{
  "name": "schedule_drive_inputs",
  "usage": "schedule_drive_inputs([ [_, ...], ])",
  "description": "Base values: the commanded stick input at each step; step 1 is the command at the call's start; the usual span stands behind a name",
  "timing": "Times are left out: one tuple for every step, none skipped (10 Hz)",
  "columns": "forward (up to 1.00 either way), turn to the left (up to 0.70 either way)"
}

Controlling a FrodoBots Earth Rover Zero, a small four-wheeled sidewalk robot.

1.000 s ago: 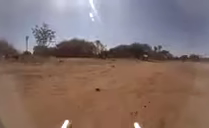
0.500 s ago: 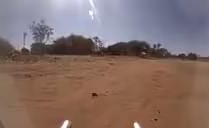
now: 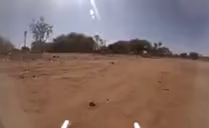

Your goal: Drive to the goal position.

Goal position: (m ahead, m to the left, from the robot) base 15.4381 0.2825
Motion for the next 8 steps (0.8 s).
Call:
schedule_drive_inputs([
  [0.70, 0.00],
  [0.70, 0.00],
  [0.70, 0.00],
  [0.70, 0.00],
  [0.70, 0.00],
  [0.70, 0.00],
  [0.70, 0.00],
  [0.70, 0.00],
])
